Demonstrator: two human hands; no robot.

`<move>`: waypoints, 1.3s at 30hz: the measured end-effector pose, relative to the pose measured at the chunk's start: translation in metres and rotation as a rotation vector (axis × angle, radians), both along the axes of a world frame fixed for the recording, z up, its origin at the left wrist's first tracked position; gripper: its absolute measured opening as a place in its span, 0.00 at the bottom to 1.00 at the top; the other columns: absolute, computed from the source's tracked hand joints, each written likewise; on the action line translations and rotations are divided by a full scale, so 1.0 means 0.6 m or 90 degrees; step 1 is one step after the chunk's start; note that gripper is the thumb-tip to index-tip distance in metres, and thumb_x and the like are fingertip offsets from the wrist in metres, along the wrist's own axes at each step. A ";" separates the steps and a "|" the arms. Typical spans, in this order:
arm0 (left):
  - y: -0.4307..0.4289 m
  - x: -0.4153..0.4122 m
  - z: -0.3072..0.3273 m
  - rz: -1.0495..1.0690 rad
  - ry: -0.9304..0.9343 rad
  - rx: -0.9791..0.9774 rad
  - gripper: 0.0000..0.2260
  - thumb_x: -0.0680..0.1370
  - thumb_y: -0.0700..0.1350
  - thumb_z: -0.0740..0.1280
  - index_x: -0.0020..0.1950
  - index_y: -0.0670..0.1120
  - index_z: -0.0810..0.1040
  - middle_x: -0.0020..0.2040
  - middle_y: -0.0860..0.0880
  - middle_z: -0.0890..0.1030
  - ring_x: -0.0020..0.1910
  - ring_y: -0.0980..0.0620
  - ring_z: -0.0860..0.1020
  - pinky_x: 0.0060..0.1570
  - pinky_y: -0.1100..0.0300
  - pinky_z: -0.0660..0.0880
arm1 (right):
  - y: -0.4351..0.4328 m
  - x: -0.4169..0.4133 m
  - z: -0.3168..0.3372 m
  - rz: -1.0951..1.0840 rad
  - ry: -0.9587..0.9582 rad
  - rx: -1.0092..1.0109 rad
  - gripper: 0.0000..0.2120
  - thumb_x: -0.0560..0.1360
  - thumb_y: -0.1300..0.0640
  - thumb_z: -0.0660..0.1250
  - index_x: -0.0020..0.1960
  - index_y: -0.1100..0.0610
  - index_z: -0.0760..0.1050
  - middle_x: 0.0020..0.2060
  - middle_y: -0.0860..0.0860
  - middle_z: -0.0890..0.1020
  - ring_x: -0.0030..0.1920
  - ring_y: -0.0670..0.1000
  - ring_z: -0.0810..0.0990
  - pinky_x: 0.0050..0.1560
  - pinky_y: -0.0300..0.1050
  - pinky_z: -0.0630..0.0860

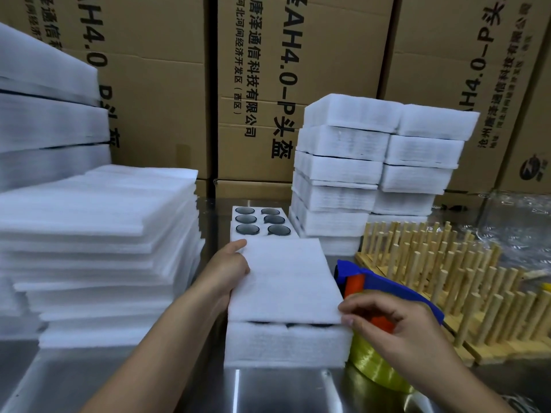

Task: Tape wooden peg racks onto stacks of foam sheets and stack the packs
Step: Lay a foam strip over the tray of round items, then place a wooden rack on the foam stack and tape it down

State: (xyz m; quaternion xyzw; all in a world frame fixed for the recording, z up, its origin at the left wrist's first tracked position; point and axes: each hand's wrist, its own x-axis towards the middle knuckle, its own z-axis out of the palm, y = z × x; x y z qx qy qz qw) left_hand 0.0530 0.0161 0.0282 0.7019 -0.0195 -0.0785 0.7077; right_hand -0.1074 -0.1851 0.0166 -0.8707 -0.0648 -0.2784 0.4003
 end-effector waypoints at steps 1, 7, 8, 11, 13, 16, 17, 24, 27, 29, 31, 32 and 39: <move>0.000 -0.001 0.000 -0.005 -0.016 0.025 0.27 0.76 0.29 0.54 0.72 0.49 0.67 0.70 0.45 0.69 0.53 0.46 0.77 0.55 0.51 0.76 | 0.001 -0.001 0.001 0.002 0.001 -0.012 0.16 0.67 0.60 0.76 0.38 0.37 0.83 0.41 0.35 0.83 0.46 0.36 0.80 0.46 0.26 0.73; 0.015 -0.006 0.024 -0.081 -0.257 0.394 0.30 0.75 0.32 0.58 0.72 0.57 0.64 0.67 0.49 0.71 0.53 0.51 0.75 0.39 0.68 0.72 | -0.002 0.000 0.013 0.034 0.014 -0.201 0.17 0.70 0.60 0.74 0.50 0.38 0.81 0.46 0.30 0.80 0.52 0.39 0.74 0.51 0.31 0.71; 0.011 -0.004 0.029 -0.090 -0.293 0.482 0.31 0.75 0.33 0.58 0.73 0.57 0.63 0.69 0.50 0.69 0.60 0.49 0.73 0.49 0.64 0.73 | -0.004 0.002 0.014 0.047 0.032 -0.225 0.17 0.72 0.60 0.72 0.51 0.38 0.81 0.46 0.32 0.80 0.52 0.40 0.73 0.52 0.32 0.70; -0.020 -0.004 0.048 -0.157 -0.384 0.761 0.28 0.79 0.41 0.58 0.77 0.53 0.54 0.76 0.52 0.59 0.74 0.50 0.58 0.74 0.47 0.49 | -0.008 0.008 0.021 0.062 0.070 -0.264 0.15 0.74 0.59 0.70 0.52 0.39 0.81 0.46 0.32 0.77 0.53 0.38 0.71 0.55 0.36 0.68; -0.050 -0.008 0.056 -0.253 -0.389 0.791 0.27 0.81 0.55 0.55 0.77 0.52 0.49 0.77 0.51 0.56 0.76 0.51 0.52 0.73 0.47 0.43 | -0.008 0.010 0.025 0.066 0.093 -0.272 0.14 0.75 0.57 0.69 0.51 0.37 0.80 0.48 0.31 0.75 0.54 0.38 0.70 0.57 0.38 0.67; -0.082 -0.013 0.040 -0.335 -0.367 0.765 0.33 0.77 0.67 0.49 0.78 0.54 0.44 0.78 0.56 0.47 0.77 0.55 0.44 0.73 0.50 0.39 | -0.007 0.011 0.026 0.071 0.114 -0.268 0.12 0.76 0.55 0.68 0.51 0.38 0.80 0.50 0.30 0.74 0.54 0.38 0.71 0.58 0.38 0.66; -0.087 -0.014 0.028 -0.341 -0.367 0.775 0.33 0.77 0.67 0.48 0.78 0.55 0.44 0.78 0.56 0.45 0.77 0.55 0.43 0.73 0.50 0.38 | -0.008 0.010 0.027 0.070 0.117 -0.265 0.11 0.76 0.54 0.68 0.51 0.38 0.80 0.50 0.30 0.73 0.54 0.37 0.71 0.58 0.36 0.66; -0.086 -0.009 0.002 -0.329 -0.369 0.787 0.31 0.78 0.67 0.46 0.78 0.56 0.45 0.78 0.58 0.43 0.76 0.58 0.41 0.72 0.52 0.37 | -0.004 0.015 0.040 0.068 0.153 -0.231 0.10 0.74 0.55 0.69 0.50 0.41 0.82 0.49 0.31 0.75 0.52 0.36 0.75 0.54 0.32 0.70; -0.086 -0.011 0.003 -0.327 -0.365 0.786 0.31 0.78 0.67 0.47 0.78 0.56 0.46 0.78 0.58 0.43 0.76 0.58 0.41 0.72 0.53 0.37 | -0.003 0.015 0.049 0.093 0.163 -0.198 0.09 0.74 0.56 0.70 0.48 0.43 0.83 0.48 0.33 0.77 0.50 0.39 0.77 0.53 0.37 0.72; -0.086 -0.012 0.003 -0.325 -0.364 0.785 0.31 0.78 0.67 0.47 0.78 0.56 0.46 0.78 0.58 0.43 0.76 0.58 0.41 0.72 0.53 0.37 | -0.004 0.016 0.048 0.099 0.165 -0.193 0.08 0.74 0.55 0.70 0.48 0.43 0.83 0.47 0.34 0.77 0.49 0.40 0.77 0.52 0.39 0.72; -0.087 -0.014 0.005 -0.323 -0.362 0.783 0.31 0.78 0.67 0.48 0.78 0.56 0.46 0.78 0.58 0.43 0.76 0.58 0.41 0.72 0.53 0.37 | -0.005 0.017 0.044 0.089 0.161 -0.188 0.07 0.74 0.54 0.70 0.49 0.44 0.83 0.47 0.35 0.77 0.49 0.40 0.77 0.53 0.38 0.72; -0.086 -0.015 0.005 -0.323 -0.361 0.782 0.31 0.78 0.67 0.48 0.78 0.56 0.46 0.78 0.58 0.43 0.76 0.58 0.41 0.72 0.53 0.37 | -0.005 0.017 0.041 0.088 0.159 -0.184 0.06 0.73 0.53 0.71 0.49 0.44 0.83 0.47 0.35 0.77 0.50 0.40 0.77 0.53 0.38 0.72; -0.086 -0.013 0.004 -0.321 -0.363 0.780 0.31 0.77 0.67 0.47 0.77 0.57 0.47 0.78 0.59 0.44 0.76 0.58 0.42 0.73 0.53 0.37 | -0.035 0.035 0.059 0.006 0.163 -0.155 0.07 0.72 0.52 0.70 0.41 0.40 0.83 0.41 0.36 0.83 0.43 0.38 0.79 0.48 0.36 0.73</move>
